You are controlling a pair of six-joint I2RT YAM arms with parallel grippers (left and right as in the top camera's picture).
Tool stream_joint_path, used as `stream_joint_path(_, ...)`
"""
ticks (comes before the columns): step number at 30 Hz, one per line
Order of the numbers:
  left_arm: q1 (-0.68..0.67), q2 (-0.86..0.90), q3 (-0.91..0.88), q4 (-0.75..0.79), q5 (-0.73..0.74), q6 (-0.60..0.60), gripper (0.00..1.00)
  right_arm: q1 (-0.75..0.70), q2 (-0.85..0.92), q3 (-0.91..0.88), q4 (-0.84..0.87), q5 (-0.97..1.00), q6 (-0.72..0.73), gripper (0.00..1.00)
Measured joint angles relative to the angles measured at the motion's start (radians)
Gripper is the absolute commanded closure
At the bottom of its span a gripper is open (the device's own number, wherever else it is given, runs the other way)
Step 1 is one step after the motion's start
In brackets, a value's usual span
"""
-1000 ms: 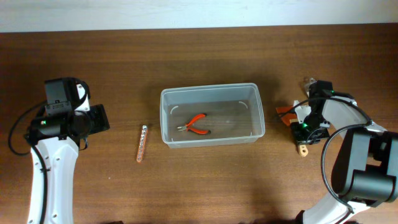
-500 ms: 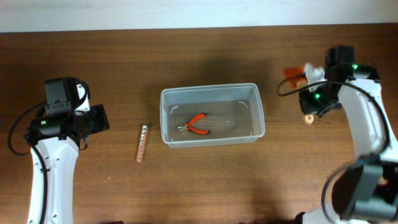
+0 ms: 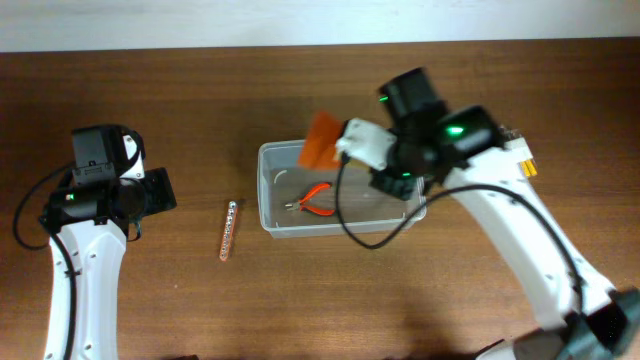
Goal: Pack container
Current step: 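Lift the orange scraper and carry it over the clear box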
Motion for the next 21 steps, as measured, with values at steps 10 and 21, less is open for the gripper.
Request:
stream_joint_path(10,0.0,0.0,0.0,0.0,0.0,0.0,0.38,0.032,0.262,-0.003,0.058,-0.015,-0.048,0.96)
stream_joint_path(21,0.0,0.0,0.0,0.0,0.0,0.0,0.38,0.032,0.398,-0.004,0.058,-0.037,-0.048,0.8)
